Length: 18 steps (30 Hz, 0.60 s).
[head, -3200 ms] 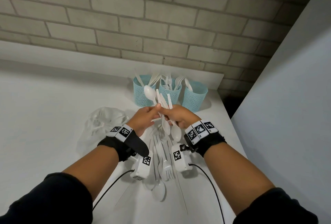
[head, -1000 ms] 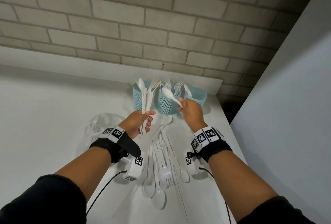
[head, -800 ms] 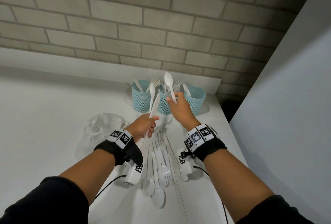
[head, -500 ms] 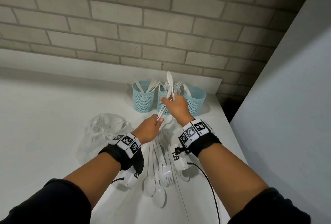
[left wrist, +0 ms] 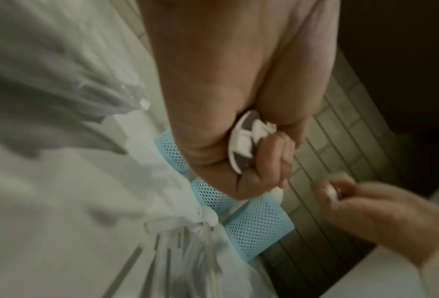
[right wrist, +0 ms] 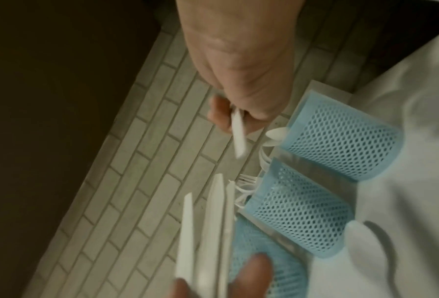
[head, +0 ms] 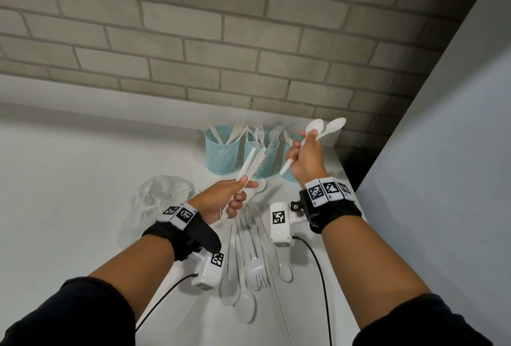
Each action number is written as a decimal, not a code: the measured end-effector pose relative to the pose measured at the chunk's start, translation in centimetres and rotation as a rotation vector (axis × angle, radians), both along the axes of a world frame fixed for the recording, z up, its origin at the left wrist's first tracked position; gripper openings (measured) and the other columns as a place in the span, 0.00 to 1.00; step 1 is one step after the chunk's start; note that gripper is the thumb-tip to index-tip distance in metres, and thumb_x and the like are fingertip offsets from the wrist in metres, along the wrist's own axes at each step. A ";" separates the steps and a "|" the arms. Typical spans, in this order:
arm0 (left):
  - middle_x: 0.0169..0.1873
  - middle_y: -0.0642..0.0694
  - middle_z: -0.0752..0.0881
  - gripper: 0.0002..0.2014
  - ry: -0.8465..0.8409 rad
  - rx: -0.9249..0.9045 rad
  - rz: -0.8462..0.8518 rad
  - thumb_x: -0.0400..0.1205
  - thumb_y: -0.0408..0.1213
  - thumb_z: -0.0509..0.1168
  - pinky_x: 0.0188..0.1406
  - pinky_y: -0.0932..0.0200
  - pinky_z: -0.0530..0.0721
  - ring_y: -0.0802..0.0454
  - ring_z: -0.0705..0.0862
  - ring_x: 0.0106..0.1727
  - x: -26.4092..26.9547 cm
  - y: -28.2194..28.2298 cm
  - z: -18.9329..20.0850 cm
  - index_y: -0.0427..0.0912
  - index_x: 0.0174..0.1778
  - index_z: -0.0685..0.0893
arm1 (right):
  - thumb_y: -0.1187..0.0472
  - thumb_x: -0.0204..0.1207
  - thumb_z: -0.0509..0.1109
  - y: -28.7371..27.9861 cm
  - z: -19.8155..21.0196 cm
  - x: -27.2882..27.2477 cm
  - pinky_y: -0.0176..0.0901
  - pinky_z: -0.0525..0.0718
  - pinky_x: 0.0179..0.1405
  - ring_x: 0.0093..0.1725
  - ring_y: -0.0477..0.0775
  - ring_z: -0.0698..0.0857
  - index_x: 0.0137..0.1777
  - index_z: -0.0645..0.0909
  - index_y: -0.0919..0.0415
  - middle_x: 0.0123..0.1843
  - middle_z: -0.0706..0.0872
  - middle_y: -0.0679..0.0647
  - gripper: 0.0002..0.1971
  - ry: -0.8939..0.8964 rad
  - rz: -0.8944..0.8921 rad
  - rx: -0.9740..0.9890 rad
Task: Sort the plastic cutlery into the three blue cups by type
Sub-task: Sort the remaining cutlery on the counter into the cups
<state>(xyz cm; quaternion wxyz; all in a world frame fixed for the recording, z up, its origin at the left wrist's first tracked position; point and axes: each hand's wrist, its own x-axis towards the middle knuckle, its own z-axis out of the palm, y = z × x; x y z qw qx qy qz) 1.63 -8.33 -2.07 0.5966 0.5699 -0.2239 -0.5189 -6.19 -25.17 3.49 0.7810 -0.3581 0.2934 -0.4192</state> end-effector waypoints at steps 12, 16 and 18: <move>0.32 0.48 0.75 0.13 0.230 -0.081 -0.005 0.88 0.37 0.52 0.21 0.69 0.79 0.60 0.77 0.23 0.1 0.0 0.1 0.39 0.60 0.79 | 0.48 0.86 0.51 0.7 -2.5 0.0 0.31 0.67 0.14 0.19 0.43 0.67 0.42 0.76 0.59 0.26 0.69 0.49 0.20 0.308 0.234 -0.173; 0.31 0.48 0.74 0.13 0.196 -0.073 0.006 0.88 0.42 0.52 0.22 0.68 0.78 0.59 0.76 0.23 0.3 0.0 0.1 0.44 0.60 0.80 | 0.52 0.85 0.56 -0.7 -2.1 0.3 0.32 0.62 0.14 0.15 0.40 0.62 0.45 0.75 0.56 0.19 0.63 0.45 0.11 0.267 0.122 -0.177; 0.29 0.49 0.73 0.14 0.198 -0.078 0.017 0.88 0.43 0.52 0.21 0.68 0.77 0.59 0.75 0.23 0.5 0.0 0.2 0.44 0.60 0.80 | 0.59 0.86 0.56 -1.8 -1.3 0.4 0.34 0.70 0.22 0.22 0.43 0.69 0.47 0.74 0.55 0.22 0.68 0.47 0.08 0.239 0.023 -0.226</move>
